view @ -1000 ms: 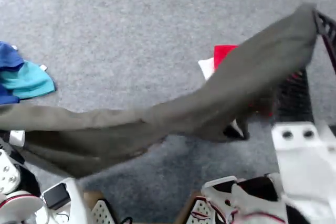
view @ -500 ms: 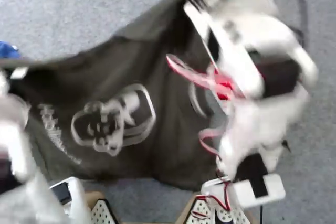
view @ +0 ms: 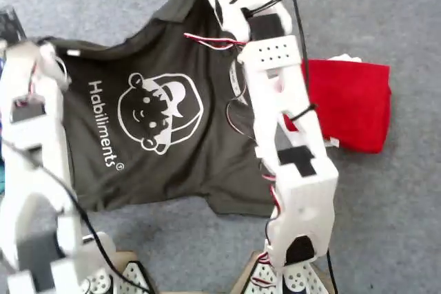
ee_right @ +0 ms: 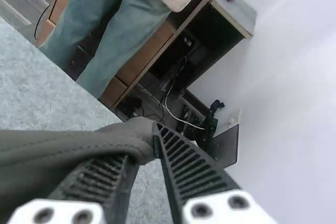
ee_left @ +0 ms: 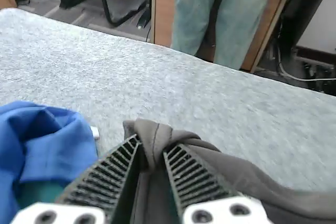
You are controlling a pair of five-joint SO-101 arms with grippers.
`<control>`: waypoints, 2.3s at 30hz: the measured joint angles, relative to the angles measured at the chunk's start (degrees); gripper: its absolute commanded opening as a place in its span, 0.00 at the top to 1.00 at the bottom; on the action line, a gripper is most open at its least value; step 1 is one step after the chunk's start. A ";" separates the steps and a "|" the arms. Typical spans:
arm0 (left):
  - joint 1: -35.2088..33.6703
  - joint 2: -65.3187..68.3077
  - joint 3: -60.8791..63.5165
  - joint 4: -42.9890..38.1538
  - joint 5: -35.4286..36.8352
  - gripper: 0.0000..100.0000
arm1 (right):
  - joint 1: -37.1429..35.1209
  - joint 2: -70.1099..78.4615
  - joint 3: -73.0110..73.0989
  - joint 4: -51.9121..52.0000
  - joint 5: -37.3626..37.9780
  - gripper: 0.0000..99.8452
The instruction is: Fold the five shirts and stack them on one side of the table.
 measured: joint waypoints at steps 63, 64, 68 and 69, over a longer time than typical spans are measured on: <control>-10.02 -17.58 28.84 43.25 -30.42 0.97 | 8.62 -60.48 68.22 63.56 6.86 0.99; -10.02 -17.58 28.84 43.16 -30.42 0.97 | 9.14 -61.89 69.80 63.56 7.56 0.99; -10.11 -17.58 28.84 43.16 -32.09 0.97 | 10.55 -67.25 77.45 63.56 10.81 0.99; -10.11 -17.58 28.84 43.16 -32.62 0.97 | 10.55 -68.57 79.21 63.56 11.34 0.99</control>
